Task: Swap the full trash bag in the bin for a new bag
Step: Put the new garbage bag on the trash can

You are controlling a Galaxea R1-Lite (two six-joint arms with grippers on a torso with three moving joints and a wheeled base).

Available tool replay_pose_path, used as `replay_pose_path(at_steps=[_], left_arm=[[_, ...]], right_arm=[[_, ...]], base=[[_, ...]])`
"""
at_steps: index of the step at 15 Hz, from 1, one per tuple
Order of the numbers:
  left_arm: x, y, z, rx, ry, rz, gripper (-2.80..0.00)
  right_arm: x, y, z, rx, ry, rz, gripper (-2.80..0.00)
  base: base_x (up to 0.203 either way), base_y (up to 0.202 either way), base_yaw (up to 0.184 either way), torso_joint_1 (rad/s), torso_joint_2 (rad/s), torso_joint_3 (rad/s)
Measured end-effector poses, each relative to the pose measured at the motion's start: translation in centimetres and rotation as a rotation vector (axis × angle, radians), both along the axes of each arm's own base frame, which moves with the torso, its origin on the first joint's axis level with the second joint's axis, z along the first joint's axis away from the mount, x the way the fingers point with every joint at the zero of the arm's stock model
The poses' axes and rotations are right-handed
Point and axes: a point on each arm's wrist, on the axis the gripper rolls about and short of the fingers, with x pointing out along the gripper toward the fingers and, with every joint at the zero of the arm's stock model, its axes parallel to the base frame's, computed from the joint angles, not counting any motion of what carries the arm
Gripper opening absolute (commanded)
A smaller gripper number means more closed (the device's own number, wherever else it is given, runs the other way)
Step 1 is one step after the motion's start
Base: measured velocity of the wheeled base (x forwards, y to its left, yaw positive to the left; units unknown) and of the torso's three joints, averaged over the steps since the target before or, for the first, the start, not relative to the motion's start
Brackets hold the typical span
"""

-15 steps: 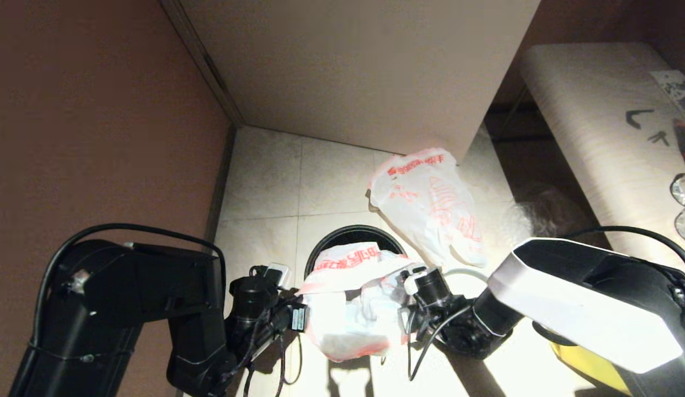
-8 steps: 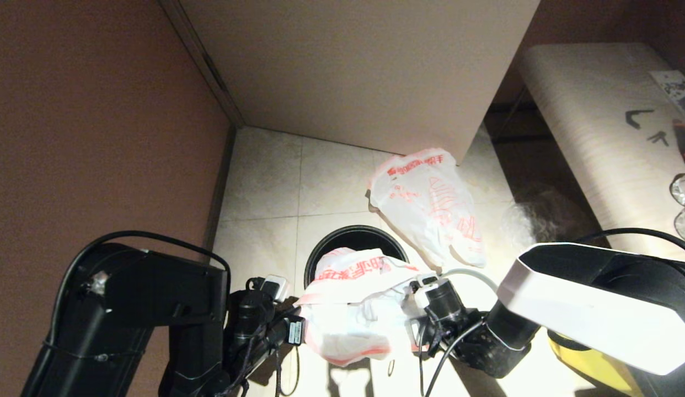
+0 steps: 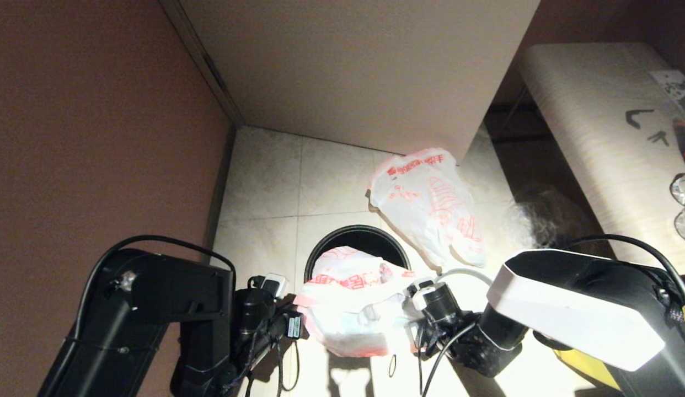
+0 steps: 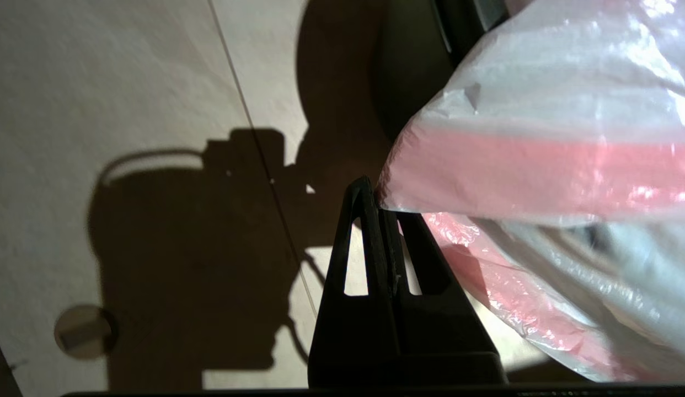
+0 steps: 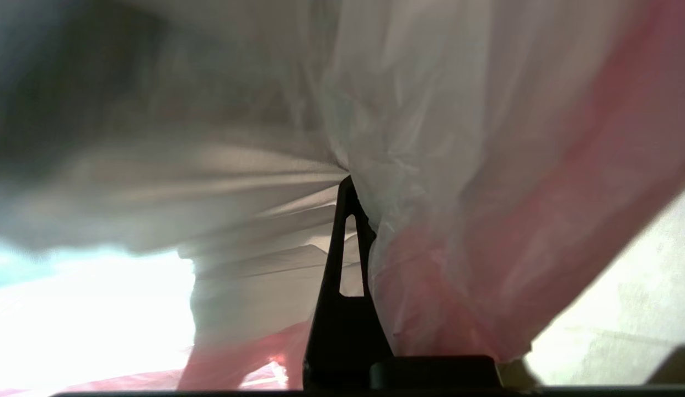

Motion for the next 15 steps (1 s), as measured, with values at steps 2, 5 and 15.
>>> replay_pose_path(at_steps=[2, 5, 15], left_arm=[[1.3, -0.1, -0.1, -0.001, -0.014, 0.018, -2.80], [3.2, -0.1, 0.4, -0.008, -0.064, 0.058, -2.80], [2.8, -1.1, -0.9, 0.043, -0.053, 0.112, -2.80]], right_arm=[[1.3, 0.3, 0.2, -0.010, -0.040, 0.005, -2.80], [3.1, 1.0, 0.4, -0.028, -0.101, 0.021, -2.80], [4.2, 2.9, -0.1, 0.005, -0.268, 0.035, -2.80]], base=[[0.000, 0.000, 0.000, 0.000, 0.00, 0.000], [0.000, 0.000, 0.000, 0.000, 0.00, 0.000], [0.000, 0.000, 0.000, 0.000, 0.00, 0.000]])
